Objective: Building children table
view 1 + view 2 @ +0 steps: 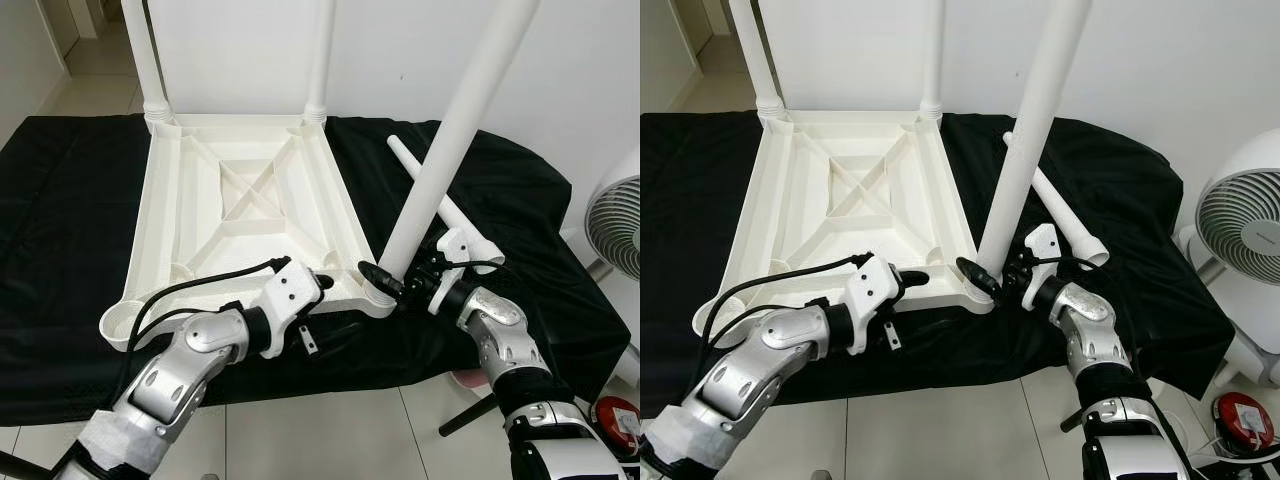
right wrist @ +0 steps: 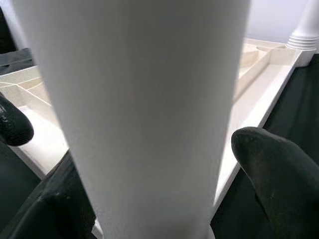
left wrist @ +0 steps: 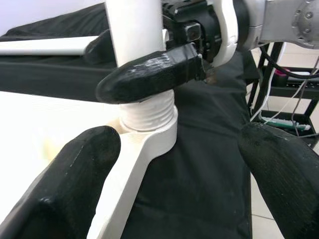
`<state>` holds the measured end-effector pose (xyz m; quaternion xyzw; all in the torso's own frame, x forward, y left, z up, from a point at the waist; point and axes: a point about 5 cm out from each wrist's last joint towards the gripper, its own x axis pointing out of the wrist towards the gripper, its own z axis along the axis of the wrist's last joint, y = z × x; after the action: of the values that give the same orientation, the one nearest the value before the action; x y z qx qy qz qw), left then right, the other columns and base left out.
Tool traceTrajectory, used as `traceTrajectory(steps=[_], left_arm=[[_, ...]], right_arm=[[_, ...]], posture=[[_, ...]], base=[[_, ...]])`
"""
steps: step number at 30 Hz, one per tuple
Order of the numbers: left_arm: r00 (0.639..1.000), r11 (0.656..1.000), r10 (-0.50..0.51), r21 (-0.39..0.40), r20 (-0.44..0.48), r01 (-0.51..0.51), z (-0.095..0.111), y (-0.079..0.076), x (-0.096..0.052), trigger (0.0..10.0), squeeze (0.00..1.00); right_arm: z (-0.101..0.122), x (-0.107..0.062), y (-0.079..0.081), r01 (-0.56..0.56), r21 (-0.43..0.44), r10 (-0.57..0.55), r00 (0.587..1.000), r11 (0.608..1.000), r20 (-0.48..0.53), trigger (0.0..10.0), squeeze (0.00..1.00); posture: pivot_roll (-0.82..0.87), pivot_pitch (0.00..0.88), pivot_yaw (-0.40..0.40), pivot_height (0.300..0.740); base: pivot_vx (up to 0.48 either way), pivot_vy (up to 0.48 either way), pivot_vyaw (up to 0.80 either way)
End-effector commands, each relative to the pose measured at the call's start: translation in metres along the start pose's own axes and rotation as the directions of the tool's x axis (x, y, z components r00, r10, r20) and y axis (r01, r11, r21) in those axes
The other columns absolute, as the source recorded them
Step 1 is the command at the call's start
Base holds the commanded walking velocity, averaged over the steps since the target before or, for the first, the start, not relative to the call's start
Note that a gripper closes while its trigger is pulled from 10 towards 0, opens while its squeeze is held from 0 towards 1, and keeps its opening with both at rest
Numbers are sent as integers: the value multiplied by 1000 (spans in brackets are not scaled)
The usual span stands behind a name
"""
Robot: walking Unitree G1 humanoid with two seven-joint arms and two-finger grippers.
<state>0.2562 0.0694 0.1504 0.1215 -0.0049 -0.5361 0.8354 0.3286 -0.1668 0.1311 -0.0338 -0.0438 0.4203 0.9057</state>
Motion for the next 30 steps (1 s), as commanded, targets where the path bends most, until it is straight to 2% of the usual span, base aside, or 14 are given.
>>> traceTrajectory(steps=[1, 7, 8, 10, 11, 12, 13, 17, 18, 19, 20, 22, 23, 30], left_arm=[[998, 998, -63, 18, -18, 64, -4, -4, 2, 10000, 0], [997, 997, -72, 7, 0, 72, -1, -11, 7, 10000, 0], [997, 997, -74, 6, 3, 74, -1, -12, 7, 10000, 0], [997, 997, -74, 6, 3, 74, -1, -12, 7, 10000, 0], [997, 997, -75, 5, 7, 75, 0, -12, 8, 10000, 0], [997, 997, -75, 5, 7, 75, 0, -12, 8, 10000, 0], [997, 997, -74, 3, 11, 74, 0, -12, 9, 10000, 0], [997, 998, -68, 1, 24, 68, 1, -12, 14, 10000, 0], [997, 998, -67, 1, 27, 67, 1, -12, 15, 10000, 0], [997, 998, -67, 1, 27, 67, 1, -12, 15, 10000, 0], [997, 998, -67, 2, 29, 67, 2, -12, 16, 10000, 0], [997, 998, -67, 3, 31, 67, 2, -12, 17, 10000, 0], [997, 998, -67, 4, 33, 67, 2, -12, 18, 10000, 0], [997, 998, -64, 9, 40, 64, 3, -11, 19, 10000, 0]], right_arm=[[-2, -2, 1, -18, 4, 18, 1000, 1000, -15, 10000, 0], [3, -4, -11, -8, -24, 7, 999, 1000, -34, 9294, 0], [1, -5, -12, -8, -21, 7, 999, 1000, -44, 4588, 0], [1, -5, -12, -8, -21, 7, 999, 1000, -44, 4588, 0], [-1, -6, -11, -10, -14, 9, 999, 1000, -52, 1686, 0], [-1, -6, -11, -10, -14, 9, 999, 1000, -52, 1686, 0], [-4, -7, -11, -10, -8, 10, 998, 1000, -58, 0, 0], [-11, -9, -7, -17, 7, 18, 997, 1000, -80, 0, 0], [-13, -9, -6, -11, 15, 12, 996, 1000, -93, 1686, 0], [-13, -9, -6, -11, 15, 12, 996, 1000, -93, 1686, 0], [-16, -10, -5, -4, 20, 6, 995, 1000, -103, 8314, 0], [-17, -10, -5, 0, 24, 2, 994, 1000, -110, 8314, 0], [-19, -10, -4, 13, 25, -10, 993, 1000, -119, 10000, 0], [-21, -4, -3, 159, 32, -154, 981, 987, -119, 10000, 0]], posture=[[-95, 0, -41, 740], [-88, 0, -40, 740], [-87, 0, -40, 740], [-87, 0, -40, 740], [-85, 0, -40, 740], [-85, 0, -40, 740], [-85, 0, -40, 740], [-88, 0, -38, 740], [-89, 0, -37, 740], [-89, 0, -37, 740], [-90, 0, -36, 740], [-90, 0, -36, 740], [-89, 0, -37, 740], [-88, 0, -46, 740]], base=[[0, 0, 0], [0, 0, 0], [0, 0, 0], [0, 0, 0], [0, 0, 0], [0, 0, 0], [0, 0, 0], [0, 0, 0], [0, 0, 0], [0, 0, 0], [0, 0, 0], [0, 0, 0], [0, 0, 0], [0, 0, 0]])
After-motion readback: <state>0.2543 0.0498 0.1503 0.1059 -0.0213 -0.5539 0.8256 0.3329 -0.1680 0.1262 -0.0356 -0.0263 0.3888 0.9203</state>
